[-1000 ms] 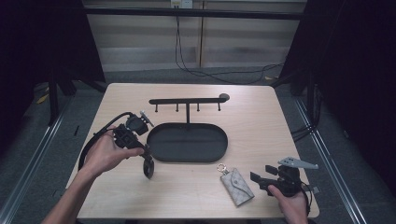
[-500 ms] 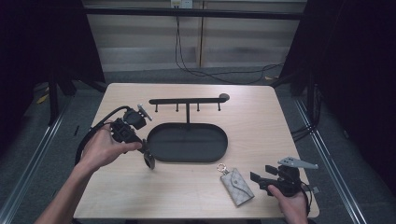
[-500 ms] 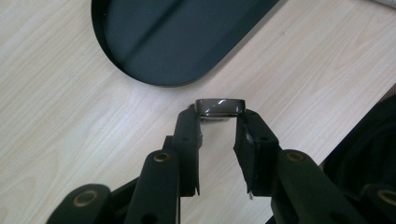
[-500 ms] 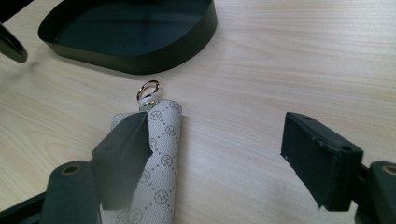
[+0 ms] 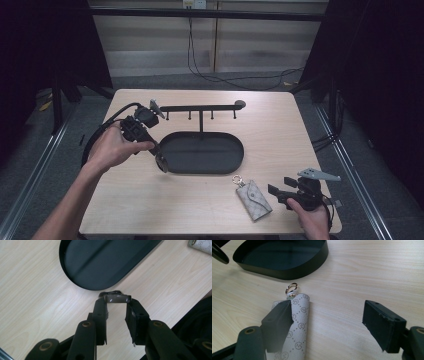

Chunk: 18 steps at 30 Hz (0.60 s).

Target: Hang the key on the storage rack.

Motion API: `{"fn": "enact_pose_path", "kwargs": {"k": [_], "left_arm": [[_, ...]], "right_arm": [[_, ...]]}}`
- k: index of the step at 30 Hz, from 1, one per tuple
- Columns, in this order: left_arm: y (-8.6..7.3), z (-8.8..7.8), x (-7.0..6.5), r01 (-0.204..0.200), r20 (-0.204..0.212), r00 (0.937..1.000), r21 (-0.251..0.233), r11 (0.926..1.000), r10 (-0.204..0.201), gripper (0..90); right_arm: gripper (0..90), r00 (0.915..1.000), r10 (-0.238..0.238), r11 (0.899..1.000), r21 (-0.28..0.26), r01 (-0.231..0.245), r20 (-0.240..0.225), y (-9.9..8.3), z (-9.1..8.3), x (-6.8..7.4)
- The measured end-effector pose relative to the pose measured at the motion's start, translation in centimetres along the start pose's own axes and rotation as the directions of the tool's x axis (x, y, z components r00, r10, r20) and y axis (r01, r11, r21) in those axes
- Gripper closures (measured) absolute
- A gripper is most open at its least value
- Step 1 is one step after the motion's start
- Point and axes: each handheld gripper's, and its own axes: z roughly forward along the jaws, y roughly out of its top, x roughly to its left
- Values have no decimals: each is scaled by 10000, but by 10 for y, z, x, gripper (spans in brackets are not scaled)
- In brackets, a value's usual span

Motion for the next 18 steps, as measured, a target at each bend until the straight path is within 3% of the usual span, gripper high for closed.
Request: {"fn": "enact_pose_path", "kwargs": {"k": [18], "left_arm": [[24, -8, 18, 688, -51, 9976, 261, 9973, -687, 708]], "right_arm": [[237, 10000, 52, 10000, 19, -52, -28, 0, 0, 0]]}}
